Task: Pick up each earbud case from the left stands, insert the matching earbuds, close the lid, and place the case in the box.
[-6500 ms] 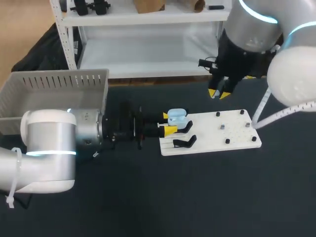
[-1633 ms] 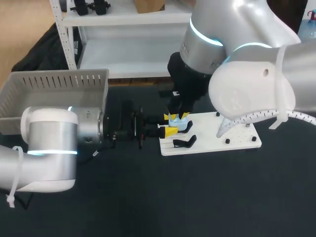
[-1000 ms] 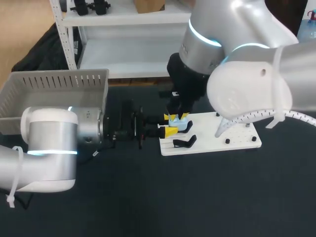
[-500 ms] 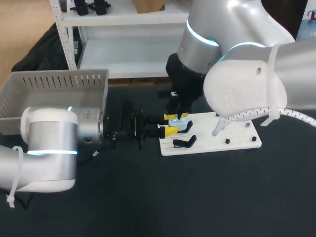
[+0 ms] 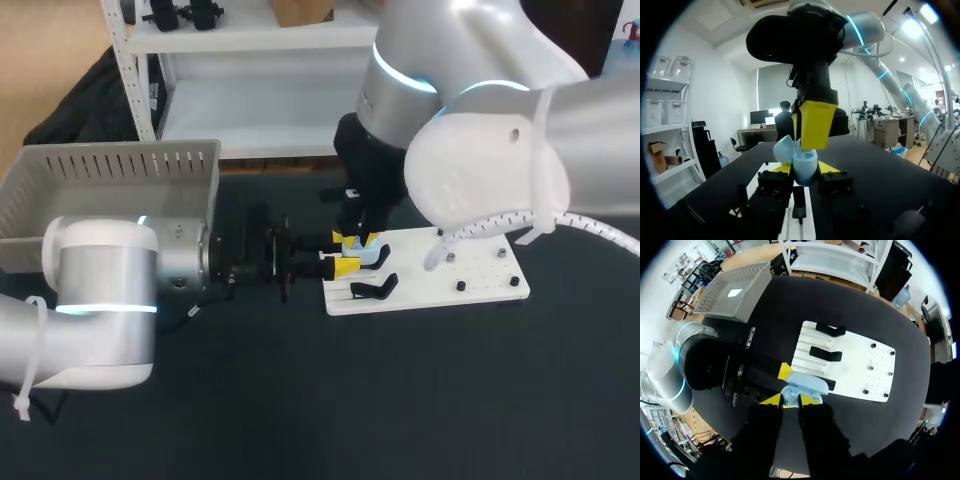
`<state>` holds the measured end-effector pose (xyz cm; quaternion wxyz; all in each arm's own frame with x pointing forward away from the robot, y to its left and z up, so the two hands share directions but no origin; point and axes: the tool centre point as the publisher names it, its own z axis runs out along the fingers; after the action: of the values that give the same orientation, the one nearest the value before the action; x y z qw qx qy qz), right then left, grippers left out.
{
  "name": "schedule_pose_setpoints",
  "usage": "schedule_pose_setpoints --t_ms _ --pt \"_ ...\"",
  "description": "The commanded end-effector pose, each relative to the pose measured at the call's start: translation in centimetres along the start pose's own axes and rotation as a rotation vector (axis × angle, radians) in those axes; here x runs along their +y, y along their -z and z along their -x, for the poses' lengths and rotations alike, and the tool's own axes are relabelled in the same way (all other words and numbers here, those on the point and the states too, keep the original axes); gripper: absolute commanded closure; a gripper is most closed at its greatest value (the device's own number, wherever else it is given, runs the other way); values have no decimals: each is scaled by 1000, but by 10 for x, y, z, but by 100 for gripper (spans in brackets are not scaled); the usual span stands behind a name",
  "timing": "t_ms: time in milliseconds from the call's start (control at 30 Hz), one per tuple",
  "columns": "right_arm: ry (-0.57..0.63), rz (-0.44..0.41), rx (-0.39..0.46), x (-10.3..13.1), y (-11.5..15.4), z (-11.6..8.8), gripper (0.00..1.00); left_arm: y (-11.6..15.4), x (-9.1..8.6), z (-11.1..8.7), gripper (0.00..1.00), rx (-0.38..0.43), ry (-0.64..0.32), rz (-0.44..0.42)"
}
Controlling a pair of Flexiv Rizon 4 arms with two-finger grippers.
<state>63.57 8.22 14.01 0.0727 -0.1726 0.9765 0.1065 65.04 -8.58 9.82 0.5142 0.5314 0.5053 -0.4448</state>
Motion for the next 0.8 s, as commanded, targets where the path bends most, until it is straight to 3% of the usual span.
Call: schedule_pose_setpoints --t_ms 33,100,167,200,233,467,800 --pt "0 0 7 1 0 3 70 -1 -1 0 100 1 -1 4" --pt "0 1 4 2 2 4 49 -1 -1 0 100 1 -1 4" --pt "1 1 -1 2 5 3 15 -1 -1 0 100 1 -1 4" --pt "1 2 -5 3 7 2 5 -1 -1 0 100 1 -1 4" --pt "1 5 -9 4 10 2 2 -1 -1 0 100 1 -1 4" --pt "-16 28 -52 2 30 4 0 -1 -1 0 100 1 -1 4" --pt "-158 -44 -74 -36 33 34 0 -1 -1 0 100 1 -1 4"
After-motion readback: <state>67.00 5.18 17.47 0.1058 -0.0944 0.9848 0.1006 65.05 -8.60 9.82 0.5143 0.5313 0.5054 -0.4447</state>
